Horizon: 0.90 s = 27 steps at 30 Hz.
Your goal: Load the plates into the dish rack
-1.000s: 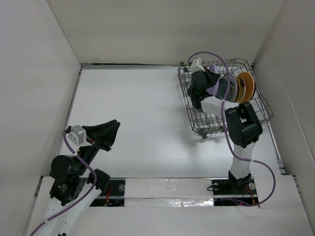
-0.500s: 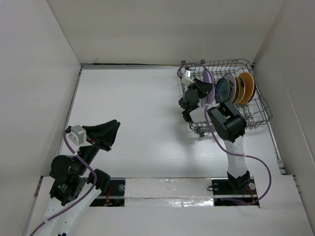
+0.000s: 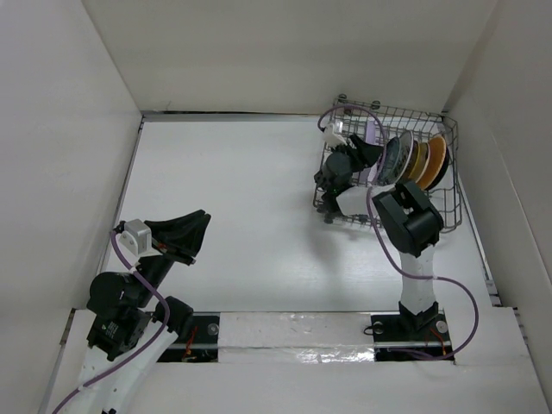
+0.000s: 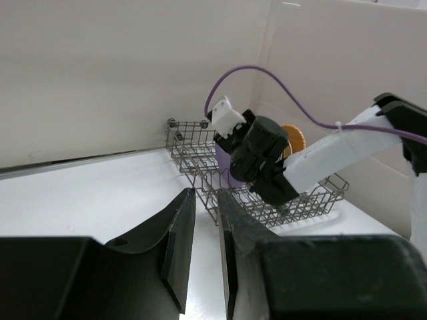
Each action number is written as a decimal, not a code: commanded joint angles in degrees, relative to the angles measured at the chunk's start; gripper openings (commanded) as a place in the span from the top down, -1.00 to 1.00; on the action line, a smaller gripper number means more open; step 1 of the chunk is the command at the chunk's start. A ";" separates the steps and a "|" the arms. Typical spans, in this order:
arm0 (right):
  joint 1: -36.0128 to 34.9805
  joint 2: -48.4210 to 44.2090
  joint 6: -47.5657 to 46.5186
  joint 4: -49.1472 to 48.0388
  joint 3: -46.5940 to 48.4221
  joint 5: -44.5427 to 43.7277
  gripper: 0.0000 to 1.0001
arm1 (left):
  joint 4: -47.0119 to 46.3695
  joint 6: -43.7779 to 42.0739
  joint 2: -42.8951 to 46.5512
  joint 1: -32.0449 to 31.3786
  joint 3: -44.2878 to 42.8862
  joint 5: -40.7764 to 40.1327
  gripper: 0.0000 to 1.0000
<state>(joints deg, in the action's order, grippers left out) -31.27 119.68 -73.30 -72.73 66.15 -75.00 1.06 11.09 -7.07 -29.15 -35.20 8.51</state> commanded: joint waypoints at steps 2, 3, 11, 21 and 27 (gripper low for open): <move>-1.08 -10.23 23.04 10.46 0.29 1.17 -0.46 | -2.82 0.33 -1.10 -0.30 0.04 -0.25 0.65; -1.08 -11.56 27.03 19.81 0.56 1.78 -0.52 | -2.82 0.33 -1.10 -0.30 0.04 -0.34 0.66; -1.25 -22.37 58.09 49.44 2.58 14.88 -0.87 | -2.82 0.33 -2.16 -0.30 0.13 -0.43 0.66; -11.70 -33.53 68.64 49.65 0.05 37.18 -0.91 | -2.38 0.16 -5.14 -0.30 0.13 -2.18 0.64; -17.33 -43.46 69.86 42.83 -7.52 57.23 0.85 | -2.11 -0.19 -8.13 -0.30 0.13 -3.59 0.53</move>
<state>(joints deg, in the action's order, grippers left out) -47.90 80.09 -6.92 -24.18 59.79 -30.35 1.13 11.05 -13.50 -29.17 -35.20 5.96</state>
